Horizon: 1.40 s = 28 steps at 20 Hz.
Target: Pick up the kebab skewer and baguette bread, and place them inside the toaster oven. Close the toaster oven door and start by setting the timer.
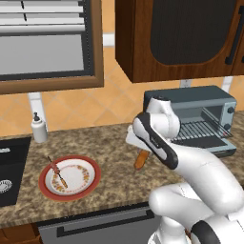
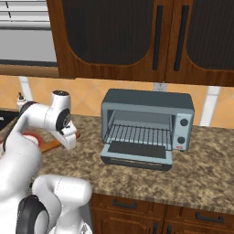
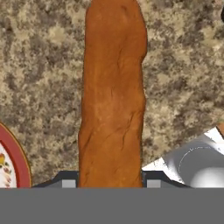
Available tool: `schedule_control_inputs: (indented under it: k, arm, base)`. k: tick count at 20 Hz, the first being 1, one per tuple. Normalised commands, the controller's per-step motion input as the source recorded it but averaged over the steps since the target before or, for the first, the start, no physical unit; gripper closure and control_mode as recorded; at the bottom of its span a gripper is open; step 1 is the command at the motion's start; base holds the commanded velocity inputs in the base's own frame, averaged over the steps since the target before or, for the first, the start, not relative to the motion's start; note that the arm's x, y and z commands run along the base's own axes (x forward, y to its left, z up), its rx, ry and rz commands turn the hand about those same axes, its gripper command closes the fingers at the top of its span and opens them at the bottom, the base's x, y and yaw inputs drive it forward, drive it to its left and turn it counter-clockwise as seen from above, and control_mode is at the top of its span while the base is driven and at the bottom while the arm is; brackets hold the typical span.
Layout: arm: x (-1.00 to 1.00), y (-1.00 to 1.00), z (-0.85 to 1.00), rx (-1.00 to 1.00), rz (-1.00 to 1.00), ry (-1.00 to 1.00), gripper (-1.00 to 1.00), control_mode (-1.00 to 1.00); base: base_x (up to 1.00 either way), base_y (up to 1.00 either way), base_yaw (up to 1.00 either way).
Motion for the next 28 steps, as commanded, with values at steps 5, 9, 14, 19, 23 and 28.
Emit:
schedule_control_inputs:
  k: [5,9,14,19,23,28]
  arm:
    - [0.0,-0.88,0.22,0.0,-0.38,-0.07,1.0,-1.0]
    - [0.0,-0.81,0.27,0.0,-0.39,-0.12,1.0,-1.0]
    - [0.0,-0.7,0.32,0.02,-0.36,-0.2,1.0,-1.0]
    - [0.08,-0.7,0.24,0.01,-0.3,-0.18,1.0,-1.0]
    - [0.41,-0.98,0.17,0.05,-0.23,-0.01,1.0,-1.0]
    - [0.71,-0.84,0.0,0.14,-0.13,0.0,1.0,-1.0]
  base:
    - [0.0,0.0,0.0]
    - [0.0,0.0,0.0]
    - [0.0,0.0,0.0]
    - [0.0,0.0,0.0]
    - [0.0,0.0,0.0]
    - [0.0,0.0,0.0]
